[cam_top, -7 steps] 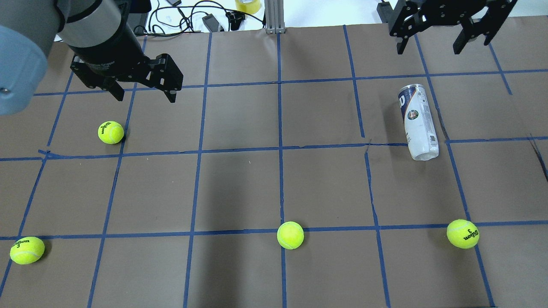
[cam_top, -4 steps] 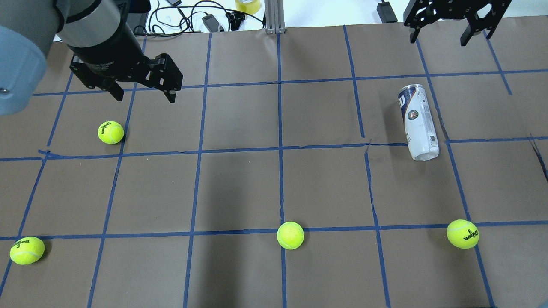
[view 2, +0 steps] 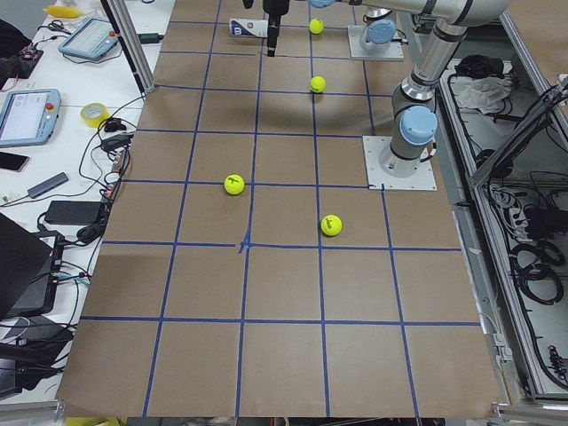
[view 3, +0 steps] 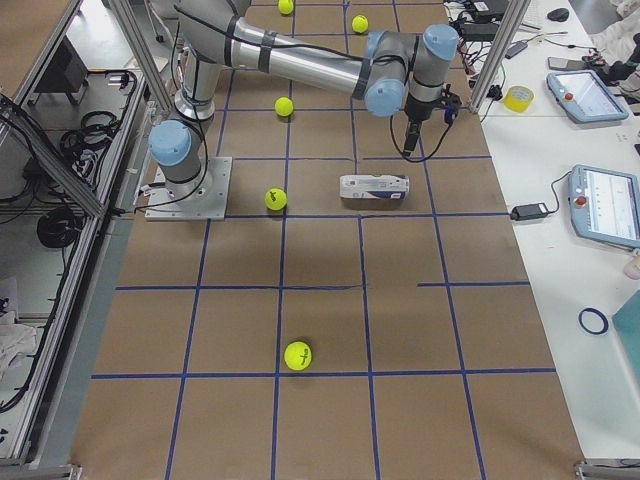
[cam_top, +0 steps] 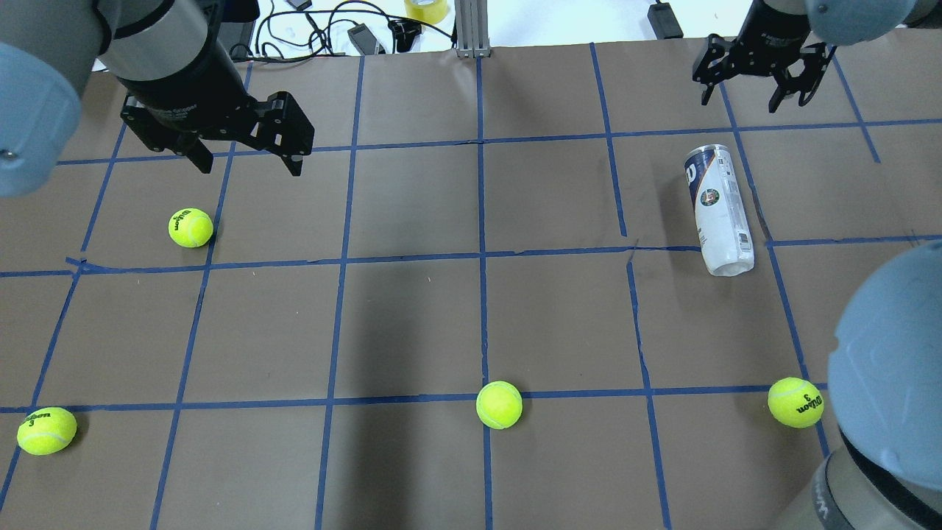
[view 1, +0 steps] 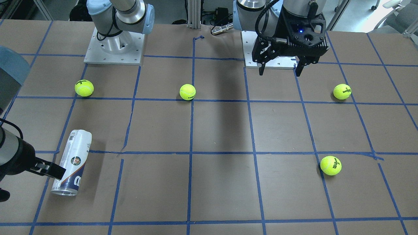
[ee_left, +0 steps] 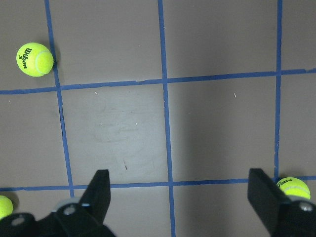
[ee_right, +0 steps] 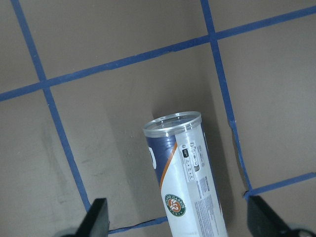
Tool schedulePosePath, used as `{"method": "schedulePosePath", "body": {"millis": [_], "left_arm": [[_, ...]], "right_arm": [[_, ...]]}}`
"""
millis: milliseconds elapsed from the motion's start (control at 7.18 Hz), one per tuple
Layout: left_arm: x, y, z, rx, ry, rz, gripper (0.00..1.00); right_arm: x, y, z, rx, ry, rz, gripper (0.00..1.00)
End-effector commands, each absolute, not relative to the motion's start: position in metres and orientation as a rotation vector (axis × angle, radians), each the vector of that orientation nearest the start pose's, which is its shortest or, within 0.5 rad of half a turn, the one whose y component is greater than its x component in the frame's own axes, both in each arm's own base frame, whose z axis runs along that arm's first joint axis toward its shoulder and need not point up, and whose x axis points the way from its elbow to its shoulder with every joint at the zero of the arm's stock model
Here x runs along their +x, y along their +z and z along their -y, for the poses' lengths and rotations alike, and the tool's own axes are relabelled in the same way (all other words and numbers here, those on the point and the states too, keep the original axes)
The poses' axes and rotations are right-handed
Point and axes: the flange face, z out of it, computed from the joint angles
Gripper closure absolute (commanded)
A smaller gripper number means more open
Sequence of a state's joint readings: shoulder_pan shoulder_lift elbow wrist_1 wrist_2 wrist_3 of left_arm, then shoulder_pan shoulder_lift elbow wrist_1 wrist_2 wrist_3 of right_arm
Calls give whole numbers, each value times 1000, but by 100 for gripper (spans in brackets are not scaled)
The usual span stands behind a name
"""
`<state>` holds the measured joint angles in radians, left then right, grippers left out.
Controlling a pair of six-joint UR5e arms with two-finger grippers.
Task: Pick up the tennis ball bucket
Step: 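Lower the right gripper onto the upright tennis ball can and grasp it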
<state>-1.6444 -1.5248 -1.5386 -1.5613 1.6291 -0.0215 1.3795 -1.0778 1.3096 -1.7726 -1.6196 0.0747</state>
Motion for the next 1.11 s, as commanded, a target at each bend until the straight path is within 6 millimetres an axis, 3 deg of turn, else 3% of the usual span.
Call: {"method": "schedulePosePath", "body": {"millis": [0, 418, 697, 836, 975], "left_arm": [[-162, 528, 468, 76, -141, -3082, 0], [-161, 527, 469, 72, -139, -3083, 0], [-161, 528, 469, 72, -141, -3083, 0], [-161, 528, 469, 72, -141, -3083, 0], [-161, 528, 469, 74, -141, -3083, 0]], "right_arm": [[-8, 296, 701, 443, 145, -3167, 0], [-9, 251, 695, 433, 258, -3160, 0], [-10, 223, 692, 420, 224, -3164, 0], [-26, 222, 692, 437, 188, -3178, 0], [-35, 209, 694, 441, 193, -3176, 0]]}}
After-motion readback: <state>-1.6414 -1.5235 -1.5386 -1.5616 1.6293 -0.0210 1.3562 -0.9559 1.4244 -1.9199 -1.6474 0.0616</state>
